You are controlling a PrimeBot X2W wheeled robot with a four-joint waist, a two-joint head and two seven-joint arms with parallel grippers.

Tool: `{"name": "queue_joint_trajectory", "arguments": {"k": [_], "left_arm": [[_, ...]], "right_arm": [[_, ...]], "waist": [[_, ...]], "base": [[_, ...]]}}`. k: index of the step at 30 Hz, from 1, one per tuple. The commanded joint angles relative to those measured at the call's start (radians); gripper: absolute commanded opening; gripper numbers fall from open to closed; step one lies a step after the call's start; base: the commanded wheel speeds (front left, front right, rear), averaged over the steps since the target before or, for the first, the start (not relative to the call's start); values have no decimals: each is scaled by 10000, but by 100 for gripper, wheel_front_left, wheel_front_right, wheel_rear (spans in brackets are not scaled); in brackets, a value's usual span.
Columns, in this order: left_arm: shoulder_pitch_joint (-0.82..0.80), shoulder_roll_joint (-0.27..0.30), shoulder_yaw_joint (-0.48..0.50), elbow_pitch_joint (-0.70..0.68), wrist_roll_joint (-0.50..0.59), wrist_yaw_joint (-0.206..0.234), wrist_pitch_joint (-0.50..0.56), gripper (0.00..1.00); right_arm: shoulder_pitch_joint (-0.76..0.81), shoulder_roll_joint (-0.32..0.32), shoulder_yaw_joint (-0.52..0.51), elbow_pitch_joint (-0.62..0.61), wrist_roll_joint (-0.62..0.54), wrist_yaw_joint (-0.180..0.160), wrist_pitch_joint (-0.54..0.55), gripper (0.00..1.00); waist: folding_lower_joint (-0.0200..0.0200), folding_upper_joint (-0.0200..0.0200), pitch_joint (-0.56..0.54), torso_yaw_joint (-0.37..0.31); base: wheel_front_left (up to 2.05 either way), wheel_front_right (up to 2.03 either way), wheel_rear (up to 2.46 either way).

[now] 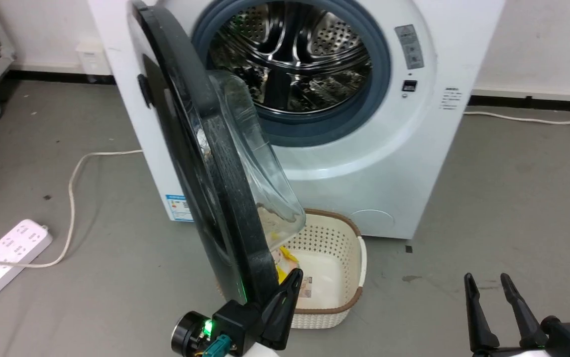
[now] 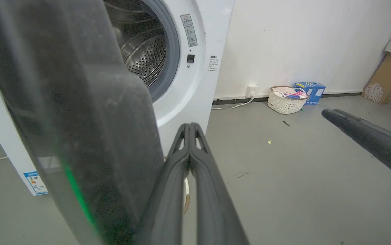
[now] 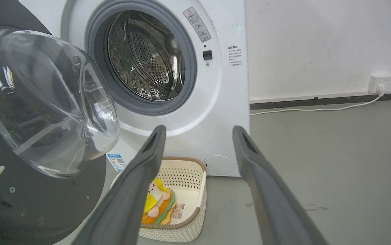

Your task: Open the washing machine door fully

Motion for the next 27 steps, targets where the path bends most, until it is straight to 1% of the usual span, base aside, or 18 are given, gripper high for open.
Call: {"name": "queue_joint_trajectory", "arguments": {"k": [1,4,5,7,8,9,10,11,12,13,14,15,18,19,21,22,26,27], "left_arm": [[-115,54,90,124,-26,97,-57,0],[-148,90,125,250,-53,128,-103,0],[-148,90,125,250,-53,128,-103,0],[-116,127,126,292,-88,146,-113,0],[-116,127,126,292,-88,146,-113,0],[-81,149,116,308,-113,154,-107,0],[-81,149,116,308,-113,154,-107,0],[-64,156,111,314,-129,160,-105,0],[-34,172,106,326,-166,172,-87,0],[-34,172,106,326,-166,172,-87,0],[-16,182,121,320,-207,196,-79,0],[-16,182,121,320,-207,196,-79,0],[-4,209,202,300,-284,259,-90,0],[-1,229,307,286,-363,320,-108,0],[-5,235,374,280,-424,347,-113,0],[-53,273,507,264,-498,405,-131,0],[-179,308,766,222,-619,534,-198,0],[-274,358,1008,219,-718,643,-263,0]], "right_arm": [[95,48,-11,46,81,10,-45,100],[123,48,5,83,169,10,-45,100],[123,48,5,83,169,10,-45,100],[146,48,3,105,233,10,-45,100],[146,48,3,105,233,10,-45,100],[148,48,3,113,276,10,-45,100],[148,48,3,113,276,10,-45,100],[149,48,15,118,293,10,-45,100],[150,48,56,134,317,10,-45,100],[150,48,56,134,317,10,-45,100],[150,48,103,159,318,10,-45,100],[150,48,103,159,318,10,-45,100],[142,48,153,179,303,10,-45,100],[129,48,191,189,272,10,-45,100],[113,48,213,193,249,10,-45,100],[74,48,261,205,184,10,-45,100],[-12,49,340,229,76,10,-45,100],[-76,48,409,254,13,10,-45,100]], "waist": [[0,-1,0,191],[0,-1,-17,538],[0,-1,-17,538],[0,-1,-36,1003],[0,-1,-36,1003],[0,-1,-46,1359],[0,-1,-46,1359],[0,-1,-53,1549],[0,-1,-64,1941],[0,-1,-64,1941],[0,-1,-73,2331],[0,-1,-73,2331],[0,-1,-78,2877],[0,-1,-47,3198],[0,-1,-20,3340],[0,-1,55,3580],[0,-1,215,3815],[0,-1,341,3881]], "base": [[0,0,0],[0,0,0],[0,0,0],[0,0,0],[0,0,0],[0,0,0],[0,0,0],[0,0,0],[0,0,0],[0,0,0],[0,0,0],[0,0,0],[0,0,0],[0,0,0],[0,0,0],[0,0,0],[0,0,0],[0,0,0]]}}
